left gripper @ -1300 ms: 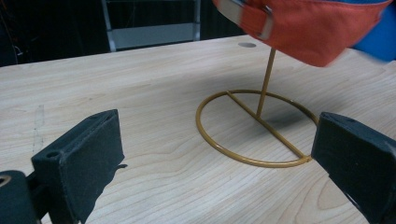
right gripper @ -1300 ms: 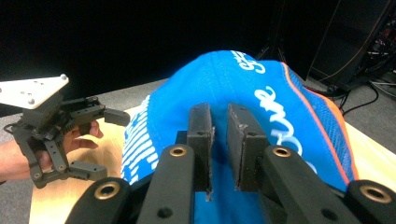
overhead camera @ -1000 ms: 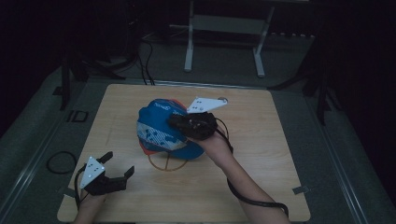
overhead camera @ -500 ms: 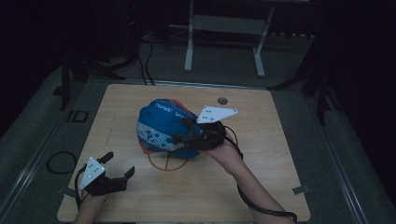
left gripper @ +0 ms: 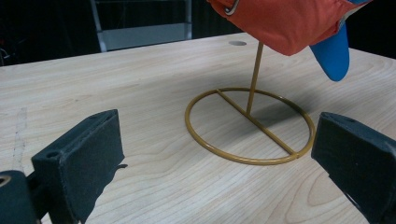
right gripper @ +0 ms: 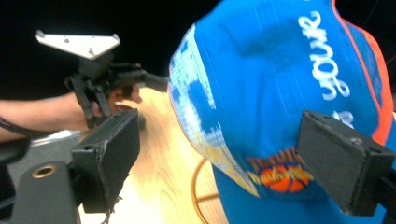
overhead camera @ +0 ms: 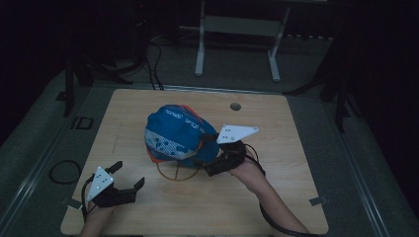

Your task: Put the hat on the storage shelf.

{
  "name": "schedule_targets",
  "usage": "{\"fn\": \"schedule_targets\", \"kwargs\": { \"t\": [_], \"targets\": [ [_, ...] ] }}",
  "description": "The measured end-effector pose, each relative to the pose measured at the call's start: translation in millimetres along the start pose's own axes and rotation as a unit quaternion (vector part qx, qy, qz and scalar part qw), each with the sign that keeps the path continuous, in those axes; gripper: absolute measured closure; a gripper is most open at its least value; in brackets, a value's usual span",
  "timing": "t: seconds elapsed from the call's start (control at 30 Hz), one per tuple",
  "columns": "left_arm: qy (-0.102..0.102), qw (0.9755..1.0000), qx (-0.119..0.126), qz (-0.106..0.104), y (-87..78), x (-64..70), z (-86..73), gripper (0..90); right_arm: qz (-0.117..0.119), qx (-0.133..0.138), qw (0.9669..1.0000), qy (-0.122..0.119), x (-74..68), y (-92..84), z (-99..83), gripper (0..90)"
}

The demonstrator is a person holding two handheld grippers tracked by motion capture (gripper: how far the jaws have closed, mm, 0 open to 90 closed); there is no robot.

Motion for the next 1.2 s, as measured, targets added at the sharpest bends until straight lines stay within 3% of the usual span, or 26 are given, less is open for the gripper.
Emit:
{"fn": "schedule_targets", "kwargs": {
  "t": [0.63,1.2],
  "targets": [
    [0.005,1.0,0.001,-0.007,0.0,2.4,-1.5,2.5,-0.004,-0.021,0.9998,-0.001,9.1,-2.5,-57.2,14.2],
    [0.008,0.9999,-0.006,-0.012,2.4,4.4,-4.8,2.6,-0.016,-0.052,0.9984,0.013,17.9,-9.2,-124.1,14.4]
  ]
}}
Point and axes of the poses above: each handheld gripper's, and its own axes: y roughly forward along the jaws, z roughly out of its top, x roughly to its right, the point moved 9 cm from there along y, roughly forward along the jaws, and after that the axes turned 3 degrees about -x, right-handed, at the moved point
